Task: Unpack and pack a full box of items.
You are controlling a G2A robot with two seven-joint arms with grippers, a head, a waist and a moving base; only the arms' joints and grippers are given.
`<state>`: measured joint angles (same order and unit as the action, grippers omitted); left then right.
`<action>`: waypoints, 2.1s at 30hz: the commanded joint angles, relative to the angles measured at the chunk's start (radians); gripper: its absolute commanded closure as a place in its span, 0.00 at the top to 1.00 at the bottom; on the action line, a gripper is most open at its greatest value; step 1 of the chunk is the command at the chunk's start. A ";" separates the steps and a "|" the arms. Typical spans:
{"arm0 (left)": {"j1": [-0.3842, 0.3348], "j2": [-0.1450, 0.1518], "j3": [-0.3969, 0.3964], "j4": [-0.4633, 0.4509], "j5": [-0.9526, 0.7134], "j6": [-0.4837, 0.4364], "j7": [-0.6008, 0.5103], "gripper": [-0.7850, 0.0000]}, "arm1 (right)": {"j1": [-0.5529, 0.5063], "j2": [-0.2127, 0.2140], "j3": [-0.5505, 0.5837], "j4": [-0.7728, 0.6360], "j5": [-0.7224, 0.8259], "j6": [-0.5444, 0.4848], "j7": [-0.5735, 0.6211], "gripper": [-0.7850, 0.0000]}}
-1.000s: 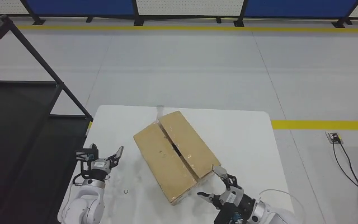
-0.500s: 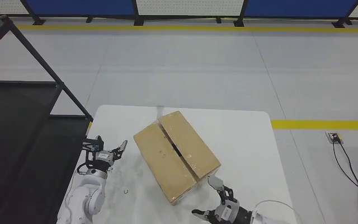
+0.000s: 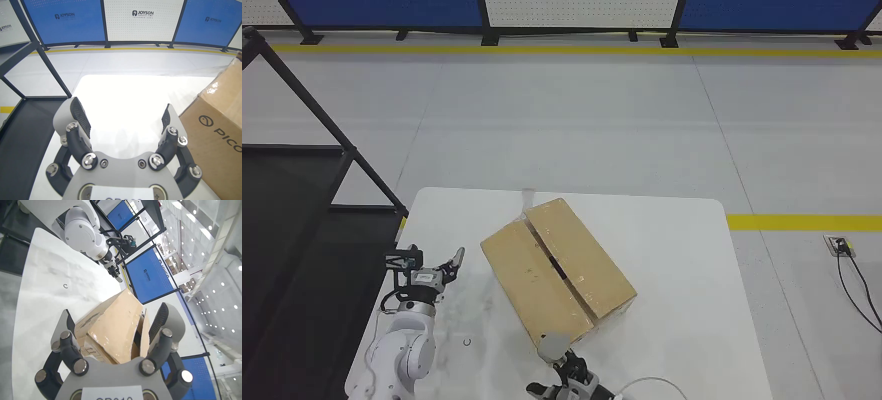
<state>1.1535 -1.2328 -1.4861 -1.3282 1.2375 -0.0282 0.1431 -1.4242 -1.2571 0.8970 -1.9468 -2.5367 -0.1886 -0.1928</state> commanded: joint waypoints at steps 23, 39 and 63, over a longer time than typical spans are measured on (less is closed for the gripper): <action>0.003 0.000 -0.001 0.000 -0.010 -0.008 -0.006 1.00 | 0.031 -0.022 -0.030 0.059 -0.211 0.076 0.218 1.00; -0.028 -0.006 0.025 0.025 0.016 0.015 -0.017 1.00 | -0.035 0.000 0.158 0.031 -0.053 0.089 0.163 1.00; -0.083 -0.004 0.108 0.112 0.190 -0.143 0.068 1.00 | -0.090 0.033 0.436 0.048 0.640 -0.231 -0.345 1.00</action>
<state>1.0681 -1.2372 -1.3787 -1.2170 1.4212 -0.1640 0.2025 -1.5148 -1.2242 1.3343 -1.8985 -1.9011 -0.4212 -0.5370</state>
